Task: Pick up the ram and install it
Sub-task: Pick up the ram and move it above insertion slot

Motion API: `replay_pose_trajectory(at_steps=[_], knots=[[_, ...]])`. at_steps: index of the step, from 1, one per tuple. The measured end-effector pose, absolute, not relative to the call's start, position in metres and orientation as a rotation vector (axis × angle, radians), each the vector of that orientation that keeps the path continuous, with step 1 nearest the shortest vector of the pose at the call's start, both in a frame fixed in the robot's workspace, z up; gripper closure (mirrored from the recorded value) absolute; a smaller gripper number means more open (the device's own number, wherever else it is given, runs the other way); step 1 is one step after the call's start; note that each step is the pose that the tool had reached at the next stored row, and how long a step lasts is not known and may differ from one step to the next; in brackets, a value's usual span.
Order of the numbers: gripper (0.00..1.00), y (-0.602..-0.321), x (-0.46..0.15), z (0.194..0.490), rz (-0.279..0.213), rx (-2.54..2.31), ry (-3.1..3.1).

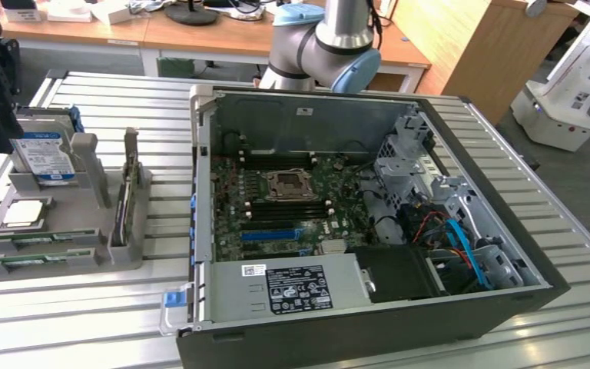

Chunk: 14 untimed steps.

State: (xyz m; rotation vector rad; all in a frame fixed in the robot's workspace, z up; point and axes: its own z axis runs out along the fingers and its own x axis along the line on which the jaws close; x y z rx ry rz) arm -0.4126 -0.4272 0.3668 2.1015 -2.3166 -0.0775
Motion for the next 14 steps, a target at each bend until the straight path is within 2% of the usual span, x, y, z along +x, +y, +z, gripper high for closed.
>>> replay_pose_trajectory(at_steps=[14], knots=[[0.69,-0.4349,-0.4127,0.3668,-0.078,2.110,-2.309]])
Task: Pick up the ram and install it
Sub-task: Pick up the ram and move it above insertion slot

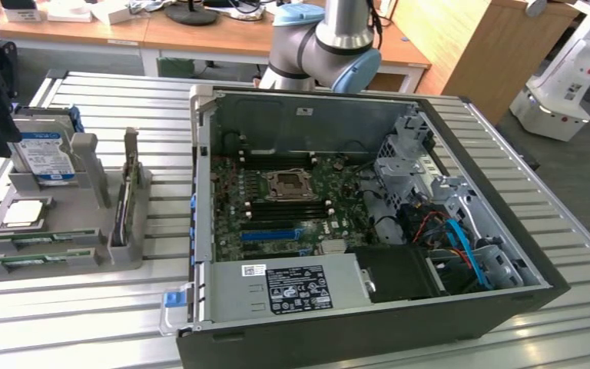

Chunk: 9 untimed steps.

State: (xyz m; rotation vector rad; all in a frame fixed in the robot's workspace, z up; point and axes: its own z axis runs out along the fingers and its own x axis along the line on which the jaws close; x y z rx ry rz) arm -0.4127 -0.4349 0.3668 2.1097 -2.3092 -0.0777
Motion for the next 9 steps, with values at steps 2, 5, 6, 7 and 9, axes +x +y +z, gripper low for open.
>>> replay_pose_trajectory(at_steps=[2,5,6,7,9], knots=[[0.69,-0.4348,-0.4127,0.3669,-0.078,2.110,-2.309],[0.69,-0.4349,-0.4127,0.3669,-0.078,2.110,-2.309],[0.69,-0.4348,-0.4127,0.3669,-0.078,2.110,-2.309],[0.69,-0.4348,-0.4127,0.3668,-0.078,2.110,-2.309],[0.69,-0.4349,-0.4127,0.3657,-0.078,2.110,-2.309]])
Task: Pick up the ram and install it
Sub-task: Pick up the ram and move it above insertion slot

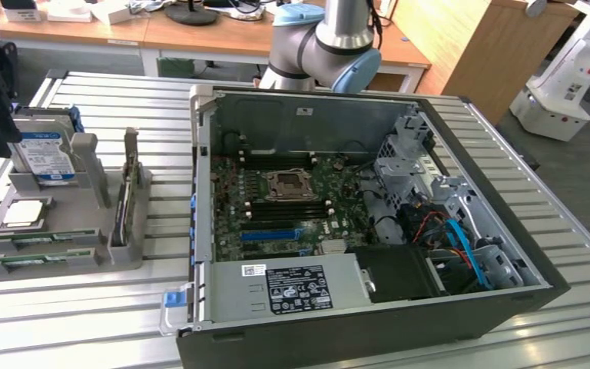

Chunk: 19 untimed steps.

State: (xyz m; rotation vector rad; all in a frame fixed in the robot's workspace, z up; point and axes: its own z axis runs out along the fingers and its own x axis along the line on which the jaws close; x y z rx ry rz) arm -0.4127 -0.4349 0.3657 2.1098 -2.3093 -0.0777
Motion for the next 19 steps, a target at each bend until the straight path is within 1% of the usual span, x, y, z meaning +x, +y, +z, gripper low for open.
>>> replay_pose_trajectory(at_steps=[19], knots=[[0.69,-0.435,-0.413,0.346,-0.077,2.110,-2.309]])
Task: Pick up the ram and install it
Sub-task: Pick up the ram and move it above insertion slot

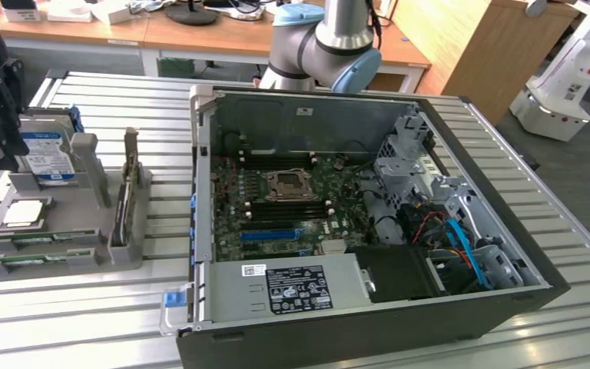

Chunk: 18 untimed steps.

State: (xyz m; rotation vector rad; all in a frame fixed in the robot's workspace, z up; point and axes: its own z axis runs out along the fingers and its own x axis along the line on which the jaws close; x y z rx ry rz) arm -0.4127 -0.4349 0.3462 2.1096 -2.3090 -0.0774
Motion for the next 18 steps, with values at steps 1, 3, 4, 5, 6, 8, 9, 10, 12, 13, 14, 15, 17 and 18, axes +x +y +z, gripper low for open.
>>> replay_pose_trajectory(at_steps=[1,3,4,5,6,8,9,10,12,13,14,15,17,18], knots=[[0.69,-0.435,-0.413,0.346,-0.077,2.110,-2.309],[0.69,-0.435,-0.413,0.345,-0.077,2.110,-2.309],[0.69,-0.435,-0.413,0.344,-0.077,2.110,-2.309],[0.69,-0.435,-0.413,0.343,-0.077,2.110,-2.309],[0.69,-0.435,-0.413,0.343,-0.077,2.110,-2.309],[0.69,-0.435,-0.413,0.341,-0.077,2.110,-2.309],[0.69,-0.435,-0.413,0.340,-0.077,2.110,-2.309],[0.69,-0.435,-0.413,0.339,-0.077,2.110,-2.309],[0.69,-0.435,-0.413,0.338,-0.077,2.110,-2.309],[0.69,-0.435,-0.413,0.337,-0.077,2.109,-2.309],[0.69,-0.435,-0.413,0.336,-0.077,2.110,-2.309],[0.69,-0.435,-0.413,0.336,-0.077,2.109,-2.309],[0.69,-0.435,-0.413,0.334,-0.077,2.110,-2.309],[0.69,-0.435,-0.413,0.334,-0.077,2.110,-2.309]])
